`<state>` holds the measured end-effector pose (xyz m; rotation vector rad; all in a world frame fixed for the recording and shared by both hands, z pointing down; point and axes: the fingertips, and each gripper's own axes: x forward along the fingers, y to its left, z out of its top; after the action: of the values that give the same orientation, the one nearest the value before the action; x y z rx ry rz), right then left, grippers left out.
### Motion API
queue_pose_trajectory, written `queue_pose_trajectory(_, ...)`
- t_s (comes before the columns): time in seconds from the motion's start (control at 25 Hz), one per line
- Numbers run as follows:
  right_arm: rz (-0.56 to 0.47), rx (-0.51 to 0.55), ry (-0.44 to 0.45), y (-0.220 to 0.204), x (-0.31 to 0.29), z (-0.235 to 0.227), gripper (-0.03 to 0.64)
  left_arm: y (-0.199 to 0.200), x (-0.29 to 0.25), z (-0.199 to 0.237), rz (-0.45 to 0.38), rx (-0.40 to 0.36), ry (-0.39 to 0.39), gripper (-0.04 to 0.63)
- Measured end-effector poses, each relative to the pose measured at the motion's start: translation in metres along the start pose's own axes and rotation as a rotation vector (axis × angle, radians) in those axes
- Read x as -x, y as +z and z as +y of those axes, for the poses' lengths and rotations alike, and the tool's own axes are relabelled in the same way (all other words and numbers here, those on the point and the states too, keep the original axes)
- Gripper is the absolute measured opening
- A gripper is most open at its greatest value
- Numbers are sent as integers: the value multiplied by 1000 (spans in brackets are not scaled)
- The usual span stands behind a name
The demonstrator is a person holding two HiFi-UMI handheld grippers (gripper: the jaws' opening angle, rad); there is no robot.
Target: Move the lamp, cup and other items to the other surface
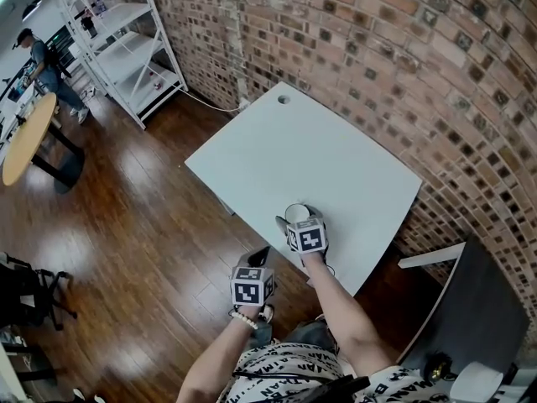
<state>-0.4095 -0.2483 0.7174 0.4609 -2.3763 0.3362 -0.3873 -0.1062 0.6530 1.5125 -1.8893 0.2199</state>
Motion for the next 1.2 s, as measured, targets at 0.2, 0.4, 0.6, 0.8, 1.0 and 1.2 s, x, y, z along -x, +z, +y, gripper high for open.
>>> queue_pose_trajectory(0.2, -2, 6, -35, -1, -4, -3, 439, 2, 0, 3, -3, 2, -7, 2)
queue_pose_trajectory(0.4, -6, -12, -35, -1, 0, -3, 446, 5, 0, 0, -4, -7, -27, 2)
queue_pose_trajectory(0.6, -49, -50, -37, 2, 34, -5, 448, 7, 1, -3, -13, -17, -53, 2)
queue_pose_trajectory(0.8, -107, -173, -102, -13, 97, -26, 448, 13, -2, -25, -22, -53, -139, 2)
queue_pose_trajectory(1.0, -169, -345, -222, -49, 171, -58, 446, 11, -2, -58, -31, -99, -233, 2)
queue_pose_trajectory(1.2, -211, -464, -363, -94, 241, -82, 446, 5, 2, -102, -4, -173, -332, 2)
